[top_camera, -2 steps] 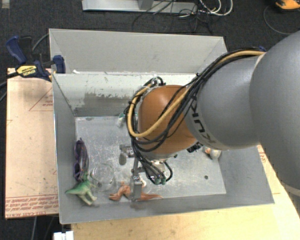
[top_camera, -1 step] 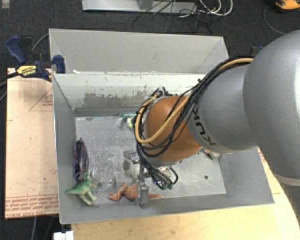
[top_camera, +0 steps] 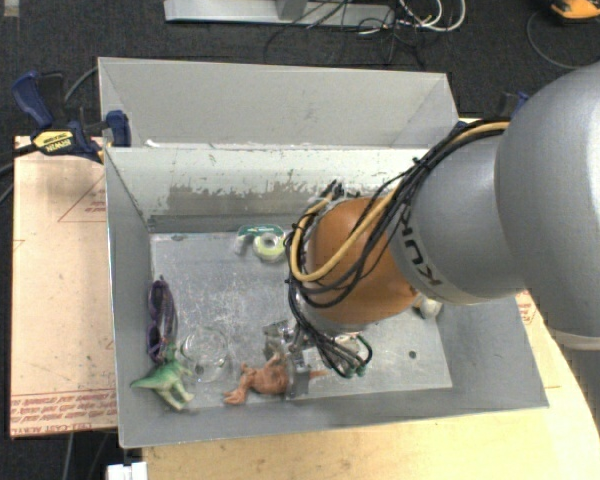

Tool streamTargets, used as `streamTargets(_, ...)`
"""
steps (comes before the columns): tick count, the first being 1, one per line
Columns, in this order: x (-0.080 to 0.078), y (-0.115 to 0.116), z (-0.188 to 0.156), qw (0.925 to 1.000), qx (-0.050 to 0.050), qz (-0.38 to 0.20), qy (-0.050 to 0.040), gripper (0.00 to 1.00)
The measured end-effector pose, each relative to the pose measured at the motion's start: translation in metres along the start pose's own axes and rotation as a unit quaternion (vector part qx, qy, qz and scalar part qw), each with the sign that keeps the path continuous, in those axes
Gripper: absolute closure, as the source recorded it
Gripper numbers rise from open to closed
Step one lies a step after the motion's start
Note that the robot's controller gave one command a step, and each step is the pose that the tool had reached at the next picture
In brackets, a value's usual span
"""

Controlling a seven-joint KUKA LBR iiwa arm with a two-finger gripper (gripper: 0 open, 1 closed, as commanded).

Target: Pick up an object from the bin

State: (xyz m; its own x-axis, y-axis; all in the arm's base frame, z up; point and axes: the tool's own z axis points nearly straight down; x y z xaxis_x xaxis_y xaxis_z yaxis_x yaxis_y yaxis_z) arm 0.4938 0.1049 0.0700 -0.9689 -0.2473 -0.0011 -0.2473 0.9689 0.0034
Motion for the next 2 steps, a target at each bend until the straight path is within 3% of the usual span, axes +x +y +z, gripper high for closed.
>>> streamTargets(1, 0.000, 0.000, 0.000, 1.0000, 0.000, 0.000, 0.0001, 1.00)
streamTargets(2, -0.016, -0.019, -0.147, 1.0000, 0.000, 0.005, -0.0011, 1.00)
